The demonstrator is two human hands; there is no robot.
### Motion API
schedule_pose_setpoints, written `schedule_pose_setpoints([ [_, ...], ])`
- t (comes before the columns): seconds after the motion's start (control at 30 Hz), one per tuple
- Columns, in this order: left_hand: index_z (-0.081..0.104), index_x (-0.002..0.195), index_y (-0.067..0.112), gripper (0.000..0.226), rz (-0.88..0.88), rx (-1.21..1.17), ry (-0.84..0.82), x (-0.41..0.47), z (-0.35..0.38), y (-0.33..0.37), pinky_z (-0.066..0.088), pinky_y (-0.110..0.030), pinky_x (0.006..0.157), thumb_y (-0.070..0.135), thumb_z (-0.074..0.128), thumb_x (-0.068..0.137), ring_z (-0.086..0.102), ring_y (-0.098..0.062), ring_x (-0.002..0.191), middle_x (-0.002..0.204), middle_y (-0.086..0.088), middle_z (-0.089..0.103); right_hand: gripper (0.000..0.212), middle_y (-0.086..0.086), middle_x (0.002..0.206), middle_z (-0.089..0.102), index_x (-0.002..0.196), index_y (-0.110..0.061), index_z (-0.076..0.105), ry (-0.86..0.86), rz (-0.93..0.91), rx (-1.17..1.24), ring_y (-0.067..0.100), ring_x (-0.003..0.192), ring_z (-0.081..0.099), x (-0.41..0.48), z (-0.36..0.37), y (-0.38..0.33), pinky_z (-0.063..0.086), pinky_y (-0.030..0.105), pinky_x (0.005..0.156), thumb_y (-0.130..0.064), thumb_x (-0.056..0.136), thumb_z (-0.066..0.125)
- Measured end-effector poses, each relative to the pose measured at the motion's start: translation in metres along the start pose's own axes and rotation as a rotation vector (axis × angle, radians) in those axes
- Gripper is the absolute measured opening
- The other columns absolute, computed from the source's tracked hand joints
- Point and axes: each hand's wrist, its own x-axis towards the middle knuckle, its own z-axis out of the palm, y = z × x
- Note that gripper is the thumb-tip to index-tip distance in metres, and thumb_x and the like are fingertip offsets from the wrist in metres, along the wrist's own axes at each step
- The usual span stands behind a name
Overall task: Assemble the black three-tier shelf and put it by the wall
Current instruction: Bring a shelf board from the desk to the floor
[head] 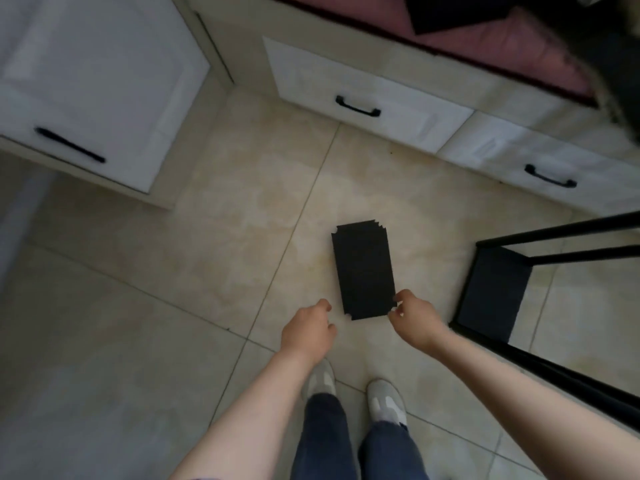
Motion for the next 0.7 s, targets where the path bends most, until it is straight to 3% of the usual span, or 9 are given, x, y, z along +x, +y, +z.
schedule_pose_setpoints([
  [0.23, 0.052, 0.138, 0.021, 0.038, -0.068, 0.018, 0.204, -0.120, -0.045, 0.007, 0.048, -0.033, 0.081, 0.023, 0.048, 0.100, 0.063, -0.027, 0.108, 0.119, -0.005, 0.068, 0.041, 0.015, 0.128, 0.058, 0.136, -0.007, 0.044, -0.026, -0.152, -0.198, 0.031, 0.115, 0.057, -0.098, -0.031, -0.053, 0.045, 0.031, 0.088, -0.019, 0.097, 0.051],
  [0.37, 0.054, 0.135, 0.022, 0.034, -0.152, -0.023, 0.331, -0.201, -0.056, 0.001, 0.044, -0.032, 0.076, 0.026, 0.050, 0.101, 0.064, -0.026, 0.109, 0.121, -0.004, 0.068, 0.042, 0.016, 0.135, 0.053, 0.138, -0.007, 0.043, -0.060, -0.242, -0.331, 0.033, 0.122, 0.053, -0.164, -0.037, -0.080, 0.048, 0.037, 0.097, -0.014, 0.097, 0.045],
  [0.7, 0.057, 0.132, 0.026, 0.032, -0.432, -0.229, 0.558, -0.396, -0.045, -0.018, 0.050, -0.033, 0.078, 0.029, 0.051, 0.101, 0.064, -0.022, 0.106, 0.112, 0.001, 0.072, 0.036, 0.012, 0.135, 0.052, 0.135, -0.009, 0.045, -0.120, -0.645, -0.581, 0.029, 0.121, 0.050, -0.325, -0.031, -0.139, 0.049, 0.040, 0.095, -0.020, 0.100, 0.043],
])
